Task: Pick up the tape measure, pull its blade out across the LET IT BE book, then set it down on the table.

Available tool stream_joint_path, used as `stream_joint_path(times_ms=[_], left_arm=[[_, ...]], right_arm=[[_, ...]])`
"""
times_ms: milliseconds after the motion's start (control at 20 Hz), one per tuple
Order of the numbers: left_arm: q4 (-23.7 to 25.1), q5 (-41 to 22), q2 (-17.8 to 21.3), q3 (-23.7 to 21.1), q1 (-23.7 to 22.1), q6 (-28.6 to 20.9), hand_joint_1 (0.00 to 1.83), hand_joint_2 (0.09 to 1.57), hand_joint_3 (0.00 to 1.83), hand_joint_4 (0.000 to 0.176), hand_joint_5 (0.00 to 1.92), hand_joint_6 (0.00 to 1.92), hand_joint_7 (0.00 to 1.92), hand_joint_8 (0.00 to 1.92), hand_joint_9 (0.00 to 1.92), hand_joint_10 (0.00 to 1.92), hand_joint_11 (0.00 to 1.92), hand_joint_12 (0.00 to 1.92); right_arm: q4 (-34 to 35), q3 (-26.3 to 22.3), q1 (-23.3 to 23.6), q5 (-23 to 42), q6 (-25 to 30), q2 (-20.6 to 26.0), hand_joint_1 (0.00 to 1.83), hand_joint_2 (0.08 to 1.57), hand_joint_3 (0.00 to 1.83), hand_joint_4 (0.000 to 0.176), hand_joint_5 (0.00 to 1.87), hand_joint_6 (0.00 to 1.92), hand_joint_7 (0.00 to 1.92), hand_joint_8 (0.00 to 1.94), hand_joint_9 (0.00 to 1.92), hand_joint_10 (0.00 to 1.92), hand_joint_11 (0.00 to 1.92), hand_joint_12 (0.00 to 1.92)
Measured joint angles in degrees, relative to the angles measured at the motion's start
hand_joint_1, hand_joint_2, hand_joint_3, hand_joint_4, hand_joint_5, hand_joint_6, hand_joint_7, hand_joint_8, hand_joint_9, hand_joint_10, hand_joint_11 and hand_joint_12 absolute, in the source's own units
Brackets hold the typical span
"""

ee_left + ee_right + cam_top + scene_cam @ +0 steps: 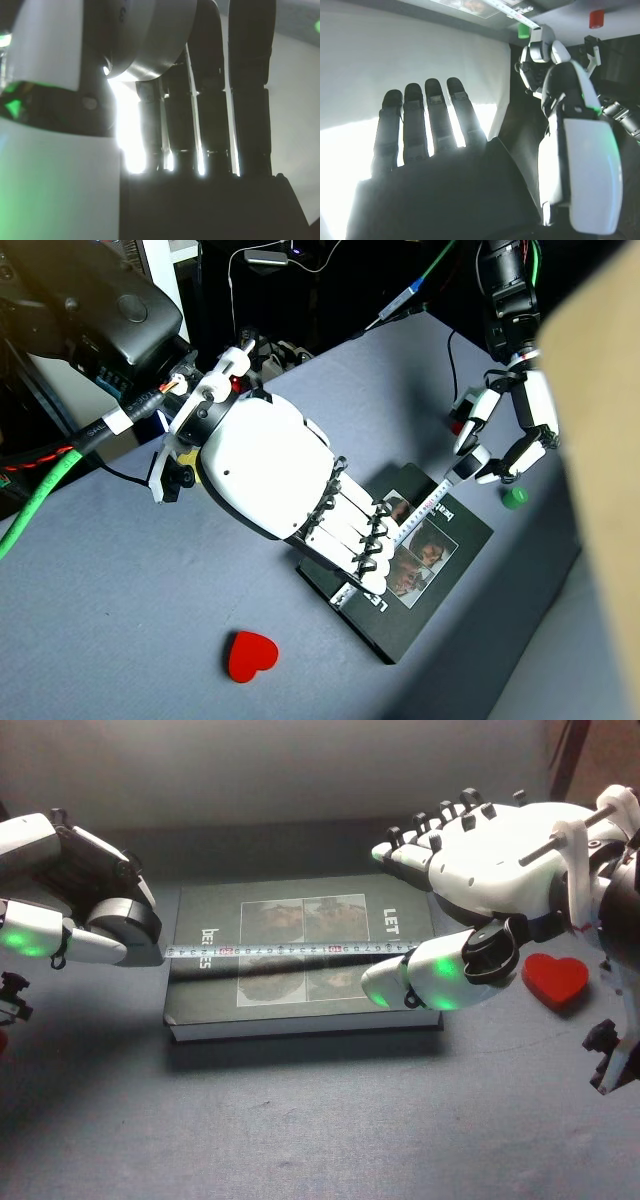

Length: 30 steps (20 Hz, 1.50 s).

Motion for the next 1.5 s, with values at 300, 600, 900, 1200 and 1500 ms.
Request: stream_joint_path(times_ms=[300,600,900,1200,1500], left_arm=[[-0.26,-0.39,-0.26,0.37,1.36,-0.33,1.39,1.07,0.00,0.000,0.97,0.71,1.13,0.74,1.05,1.08,1.16,0.82],[-0.20,-0.83,-0.39,0.35,2.16,-0.39,1.39,1.06,0.00,0.000,1.00,0.68,1.13,0.73,1.08,1.04,1.15,0.82],[-0.17,-1.25,-0.57,0.31,3.15,-0.46,1.40,1.05,0.00,0.000,1.02,0.65,1.14,0.71,1.11,1.00,1.17,0.80],[-0.20,-1.33,-0.61,0.31,3.39,-0.48,1.40,1.04,0.00,0.000,1.06,0.61,1.16,0.67,1.09,1.02,1.16,0.79],[-0.20,-1.51,-0.61,0.37,3.43,-0.48,1.40,1.05,0.00,0.000,1.06,0.61,1.16,0.67,1.10,1.02,1.17,0.79]], right_arm=[[-0.04,0.00,0.00,-0.02,0.00,0.00,0.09,1.07,0.00,0.000,0.00,0.00,0.00,0.00,0.00,0.00,0.01,0.00],[-0.04,0.00,0.00,0.04,0.00,0.02,0.06,1.10,0.01,0.000,0.00,0.00,0.00,0.00,0.00,0.00,0.01,0.01],[-0.26,0.00,-0.39,-0.15,0.15,0.00,0.06,1.09,0.00,0.000,0.00,0.00,0.00,0.00,0.00,0.00,0.03,0.01],[-0.37,0.00,-0.81,-0.42,0.17,0.00,0.06,1.10,0.01,0.000,0.00,0.00,0.00,0.00,0.00,0.00,0.03,0.02],[-0.26,0.00,-0.79,-0.35,1.66,0.02,0.06,1.10,0.00,0.000,0.00,0.00,0.00,0.00,0.00,0.00,0.03,0.02]])
